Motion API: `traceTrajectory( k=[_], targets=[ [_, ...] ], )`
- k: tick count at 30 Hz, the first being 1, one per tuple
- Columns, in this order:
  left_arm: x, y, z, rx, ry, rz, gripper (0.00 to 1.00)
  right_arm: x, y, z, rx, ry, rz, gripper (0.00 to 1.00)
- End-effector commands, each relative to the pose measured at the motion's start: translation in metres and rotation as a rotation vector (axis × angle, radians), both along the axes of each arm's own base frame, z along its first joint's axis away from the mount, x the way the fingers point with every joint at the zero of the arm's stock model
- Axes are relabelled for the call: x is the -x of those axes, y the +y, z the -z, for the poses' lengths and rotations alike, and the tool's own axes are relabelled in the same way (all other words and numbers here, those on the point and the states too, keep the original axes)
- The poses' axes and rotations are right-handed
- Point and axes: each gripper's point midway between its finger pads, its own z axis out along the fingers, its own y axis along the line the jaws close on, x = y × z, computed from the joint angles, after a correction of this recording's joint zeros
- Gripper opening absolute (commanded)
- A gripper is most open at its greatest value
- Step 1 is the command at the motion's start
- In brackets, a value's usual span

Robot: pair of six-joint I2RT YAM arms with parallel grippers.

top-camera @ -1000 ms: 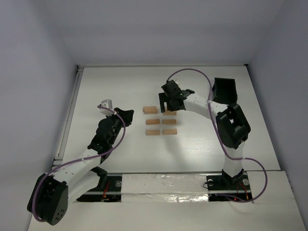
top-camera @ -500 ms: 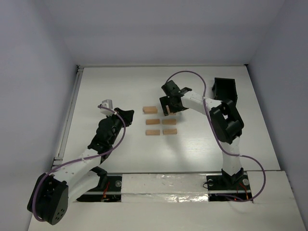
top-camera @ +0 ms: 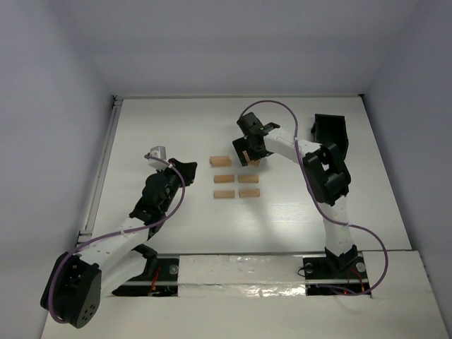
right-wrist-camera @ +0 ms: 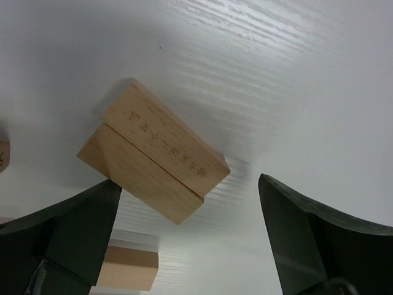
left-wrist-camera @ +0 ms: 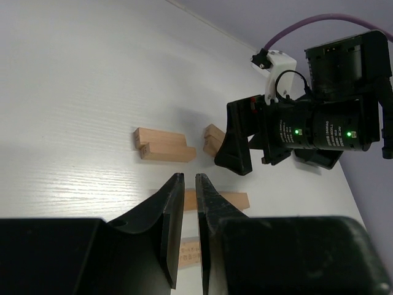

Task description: Build the wood block tower

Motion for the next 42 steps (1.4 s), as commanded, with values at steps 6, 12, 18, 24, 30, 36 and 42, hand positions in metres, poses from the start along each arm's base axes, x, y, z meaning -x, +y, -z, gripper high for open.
traceTrajectory(
  k=[6,12,18,24,30,36,42],
  targets=[
    [-0.009,-0.003,-0.027,0.017,-0.070,0.001,0.12,-0.023,0.020,-0.010,-0.031,-0.012,-0.150,0.99],
    [-0.010,-0.002,-0.027,0.013,-0.069,-0.003,0.12,-0.021,0.024,0.001,-0.071,0.023,-0.131,0.77],
    [-0.009,-0.004,-0.028,0.017,-0.069,0.004,0.12,-0.033,0.008,0.009,-0.148,-0.011,0.062,0.46],
    [-0.007,-0.004,-0.029,0.024,-0.073,0.010,0.12,-0.039,-0.044,0.010,-0.241,-0.070,0.350,0.45],
    [-0.005,-0.008,-0.033,0.042,-0.082,0.032,0.12,-0.020,-0.065,-0.004,-0.302,-0.095,0.438,0.46],
    [-0.004,-0.010,-0.032,0.049,-0.081,0.043,0.12,-0.007,-0.087,-0.024,-0.256,-0.158,0.499,0.46],
    [-0.003,-0.010,-0.033,0.052,-0.083,0.047,0.12,0.015,-0.099,-0.030,-0.215,-0.131,0.493,0.47]
  ],
)
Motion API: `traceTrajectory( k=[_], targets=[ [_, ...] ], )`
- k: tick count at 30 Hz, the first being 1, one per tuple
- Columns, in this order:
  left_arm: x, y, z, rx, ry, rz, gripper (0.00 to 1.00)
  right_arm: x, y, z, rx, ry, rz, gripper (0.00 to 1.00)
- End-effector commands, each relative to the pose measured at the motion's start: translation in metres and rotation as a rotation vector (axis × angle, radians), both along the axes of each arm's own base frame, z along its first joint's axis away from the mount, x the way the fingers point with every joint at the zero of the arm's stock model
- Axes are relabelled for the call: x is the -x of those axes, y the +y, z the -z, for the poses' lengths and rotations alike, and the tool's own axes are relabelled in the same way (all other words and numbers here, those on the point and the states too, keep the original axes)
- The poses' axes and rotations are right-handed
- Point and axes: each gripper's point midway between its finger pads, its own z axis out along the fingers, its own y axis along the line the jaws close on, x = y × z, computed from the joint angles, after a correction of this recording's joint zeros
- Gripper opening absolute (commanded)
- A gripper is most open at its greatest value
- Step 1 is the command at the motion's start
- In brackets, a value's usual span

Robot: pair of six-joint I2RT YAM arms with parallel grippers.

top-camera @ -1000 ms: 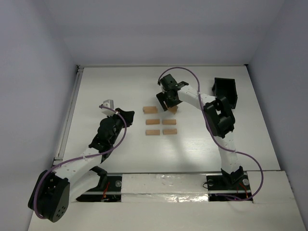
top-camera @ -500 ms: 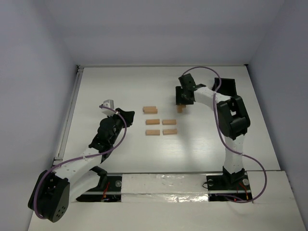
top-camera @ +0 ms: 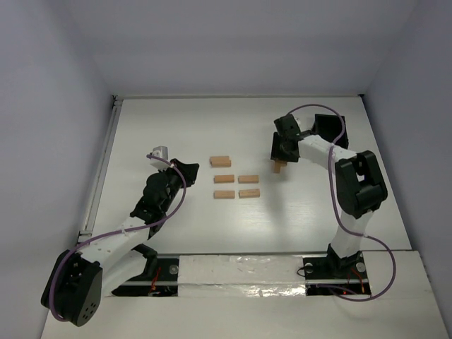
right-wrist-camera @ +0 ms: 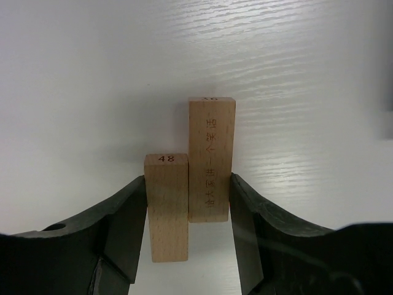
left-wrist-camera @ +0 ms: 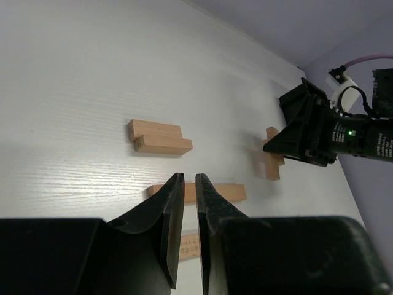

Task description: Build the wood block tower

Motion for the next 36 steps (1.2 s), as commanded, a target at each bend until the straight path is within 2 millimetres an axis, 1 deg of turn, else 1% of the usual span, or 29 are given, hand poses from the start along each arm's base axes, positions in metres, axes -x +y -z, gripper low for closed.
traceTrajectory(
  k=[1,2,4,5,6,8,9,12,13,16,17,19,20,21,24,26,28,29,30,31,32,34,35,36],
  targets=[
    [-0.005,-0.004,-0.038,0.053,-0.100,0.010,0.12,0.008,-0.005,-0.015,0.008,-0.024,0.013,0.47],
    [-0.005,-0.004,-0.039,0.053,-0.102,0.010,0.12,0.016,-0.008,-0.012,0.010,-0.011,0.008,0.48],
    [-0.006,-0.004,-0.038,0.054,-0.102,0.010,0.12,0.026,-0.012,-0.009,0.019,0.007,0.005,0.51],
    [-0.006,-0.004,-0.038,0.054,-0.100,0.011,0.12,0.034,-0.014,-0.004,0.024,0.029,-0.001,0.53],
    [-0.006,-0.005,-0.038,0.054,-0.100,0.013,0.12,0.039,-0.015,-0.006,0.023,0.030,-0.005,0.53],
    [-0.006,-0.005,-0.037,0.054,-0.098,0.013,0.12,0.048,-0.014,-0.001,0.010,0.052,-0.020,0.54],
    [-0.006,-0.005,-0.038,0.054,-0.099,0.013,0.12,0.055,-0.016,0.004,0.012,0.068,-0.025,0.54],
    [-0.005,-0.005,-0.037,0.053,-0.097,0.013,0.12,0.063,-0.013,0.011,-0.014,0.088,-0.048,0.54],
    [-0.006,-0.005,-0.037,0.054,-0.098,0.013,0.12,0.064,-0.009,0.011,-0.031,0.091,-0.061,0.54],
    [-0.006,-0.004,-0.038,0.053,-0.100,0.010,0.12,0.065,-0.006,0.016,-0.037,0.108,-0.077,0.57],
    [-0.006,-0.004,-0.037,0.051,-0.099,0.009,0.12,0.066,-0.003,0.017,-0.051,0.114,-0.089,0.61],
    [-0.006,-0.004,-0.037,0.050,-0.098,0.009,0.12,0.066,-0.004,0.018,-0.053,0.104,-0.083,0.73],
    [-0.006,-0.004,-0.036,0.048,-0.097,0.007,0.12,0.065,-0.003,0.012,-0.063,0.083,-0.084,0.90],
    [-0.006,-0.004,-0.037,0.049,-0.098,0.009,0.12,0.064,-0.002,0.007,-0.074,0.067,-0.084,1.00],
    [-0.006,-0.005,-0.037,0.049,-0.098,0.012,0.12,0.058,-0.004,-0.011,-0.081,-0.003,-0.066,1.00],
    [-0.006,-0.005,-0.036,0.046,-0.095,0.015,0.12,0.052,-0.011,-0.021,-0.058,-0.052,-0.026,1.00],
    [-0.007,-0.005,-0.037,0.045,-0.097,0.013,0.12,0.048,-0.015,-0.038,-0.070,-0.126,0.010,1.00],
    [-0.007,-0.005,-0.036,0.044,-0.095,0.012,0.12,0.045,-0.020,-0.048,-0.064,-0.168,0.040,1.00],
    [-0.007,-0.005,-0.037,0.042,-0.096,0.011,0.12,0.048,-0.022,-0.065,-0.093,-0.231,0.052,1.00],
    [-0.007,-0.004,-0.036,0.041,-0.093,0.009,0.12,0.044,-0.019,-0.079,-0.129,-0.294,0.054,1.00],
    [-0.007,-0.004,-0.036,0.041,-0.095,0.007,0.12,0.045,-0.019,-0.089,-0.151,-0.335,0.056,1.00],
    [-0.008,-0.005,-0.035,0.040,-0.092,0.009,0.12,0.048,-0.019,-0.103,-0.188,-0.394,0.066,1.00],
    [-0.007,-0.005,-0.036,0.043,-0.093,0.012,0.12,0.048,-0.019,-0.103,-0.191,-0.394,0.064,0.63],
    [-0.007,-0.005,-0.036,0.043,-0.093,0.012,0.12,0.048,-0.019,-0.102,-0.190,-0.389,0.067,0.20]
  ],
)
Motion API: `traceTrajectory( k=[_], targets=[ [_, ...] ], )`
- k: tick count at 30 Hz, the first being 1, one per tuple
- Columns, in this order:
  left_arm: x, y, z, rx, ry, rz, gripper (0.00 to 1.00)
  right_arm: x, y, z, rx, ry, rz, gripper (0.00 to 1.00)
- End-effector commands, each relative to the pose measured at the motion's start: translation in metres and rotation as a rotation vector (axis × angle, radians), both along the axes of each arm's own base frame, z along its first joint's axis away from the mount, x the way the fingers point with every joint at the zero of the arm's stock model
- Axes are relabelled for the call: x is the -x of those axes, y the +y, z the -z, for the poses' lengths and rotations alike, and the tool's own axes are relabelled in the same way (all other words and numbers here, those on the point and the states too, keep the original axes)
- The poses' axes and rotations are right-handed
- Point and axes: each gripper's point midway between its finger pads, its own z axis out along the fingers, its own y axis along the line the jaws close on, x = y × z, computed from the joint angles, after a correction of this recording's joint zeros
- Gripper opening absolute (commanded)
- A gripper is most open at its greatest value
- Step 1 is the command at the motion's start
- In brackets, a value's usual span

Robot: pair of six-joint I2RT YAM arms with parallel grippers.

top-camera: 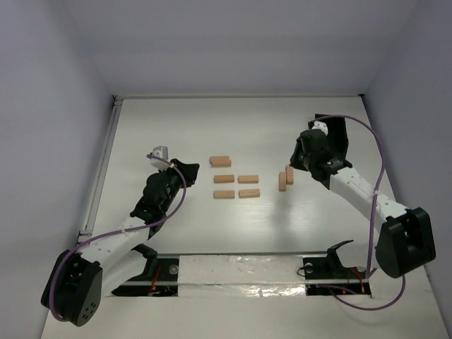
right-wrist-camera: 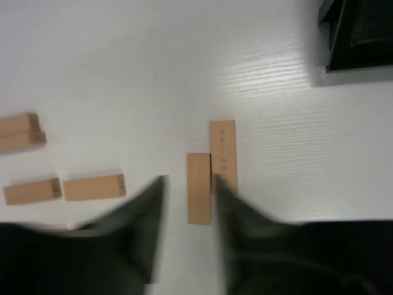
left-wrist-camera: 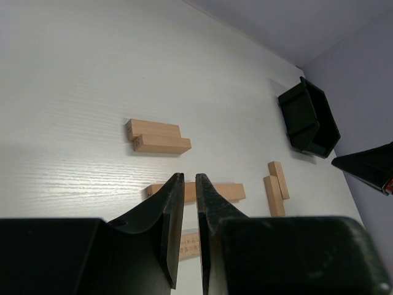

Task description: Build the wood block tower

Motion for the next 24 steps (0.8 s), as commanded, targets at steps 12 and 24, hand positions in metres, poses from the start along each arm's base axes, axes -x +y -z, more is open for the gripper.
traceTrajectory(
  k=[12,24],
  targets=[
    [-0.007,-0.002,-0.038,0.040,-0.097,0.000,0.12,-0.011,0.016,0.038,0.015,0.135,-0.048,0.23],
    [-0.006,-0.002,-0.038,0.042,-0.098,0.000,0.12,-0.017,-0.013,0.062,0.057,0.210,0.050,0.48]
  ],
)
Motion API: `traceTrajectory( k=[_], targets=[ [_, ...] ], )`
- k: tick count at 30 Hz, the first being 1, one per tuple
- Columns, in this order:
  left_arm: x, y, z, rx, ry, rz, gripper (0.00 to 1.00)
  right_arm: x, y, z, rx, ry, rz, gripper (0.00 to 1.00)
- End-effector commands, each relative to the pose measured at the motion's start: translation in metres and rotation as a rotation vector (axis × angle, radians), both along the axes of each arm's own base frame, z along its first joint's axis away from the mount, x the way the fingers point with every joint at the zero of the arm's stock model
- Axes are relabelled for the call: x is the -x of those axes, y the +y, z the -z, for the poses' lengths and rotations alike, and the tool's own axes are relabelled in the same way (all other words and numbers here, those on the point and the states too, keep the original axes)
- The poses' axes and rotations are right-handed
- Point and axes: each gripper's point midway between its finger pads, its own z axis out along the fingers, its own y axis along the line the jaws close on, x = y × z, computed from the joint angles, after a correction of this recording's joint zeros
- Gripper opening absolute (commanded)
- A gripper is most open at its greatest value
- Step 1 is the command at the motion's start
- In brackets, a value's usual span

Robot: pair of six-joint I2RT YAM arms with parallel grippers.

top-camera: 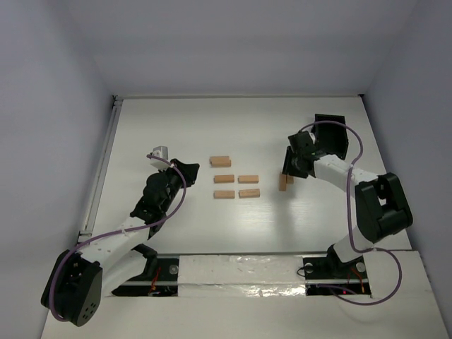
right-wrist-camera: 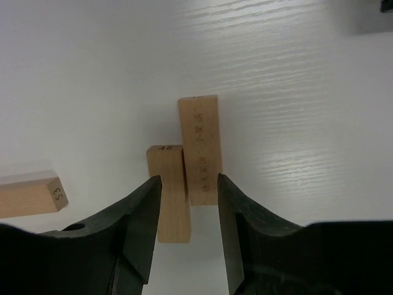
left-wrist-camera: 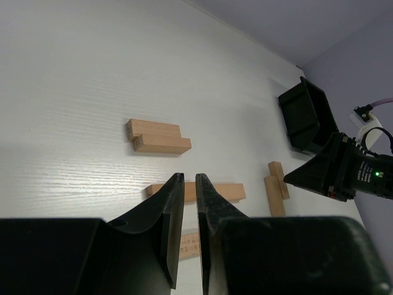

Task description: Build the wood block tower

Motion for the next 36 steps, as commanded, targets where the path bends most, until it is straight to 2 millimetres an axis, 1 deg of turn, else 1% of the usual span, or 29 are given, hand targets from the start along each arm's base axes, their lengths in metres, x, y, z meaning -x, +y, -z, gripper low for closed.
traceTrajectory(
  k=[1,3,6,12,16,19,24,33,35,36],
  targets=[
    [-0.006,-0.003,-0.038,0.045,-0.098,0.003,0.12,-0.019,-0.014,-0.018,-0.007,-0.053,0.042,0.48],
    [-0.006,-0.003,-0.038,0.045,-0.098,0.006,0.12,-0.021,-0.016,-0.015,-0.004,-0.040,0.035,0.53],
    [-0.007,-0.004,-0.037,0.044,-0.096,0.006,0.12,-0.023,-0.011,-0.010,-0.014,-0.025,0.012,0.57],
    [-0.007,-0.005,-0.036,0.047,-0.094,0.011,0.12,-0.026,-0.004,-0.004,-0.028,0.001,-0.026,0.57],
    [-0.007,-0.006,-0.035,0.046,-0.091,0.015,0.12,-0.033,-0.003,-0.006,-0.022,-0.005,-0.023,0.55],
    [-0.007,-0.006,-0.035,0.046,-0.091,0.014,0.12,-0.036,-0.007,-0.008,-0.005,-0.014,-0.010,0.54],
    [-0.007,-0.005,-0.035,0.045,-0.093,0.012,0.12,-0.039,-0.008,0.000,0.014,0.012,-0.007,0.51],
    [-0.007,-0.005,-0.036,0.045,-0.093,0.014,0.12,-0.038,-0.012,0.006,0.040,0.036,0.002,0.50],
    [-0.007,-0.005,-0.037,0.046,-0.094,0.014,0.12,-0.038,-0.011,0.008,0.036,0.042,-0.001,0.49],
    [-0.007,-0.005,-0.037,0.046,-0.094,0.012,0.12,-0.038,-0.010,0.008,0.037,0.044,-0.004,0.46]
  ],
)
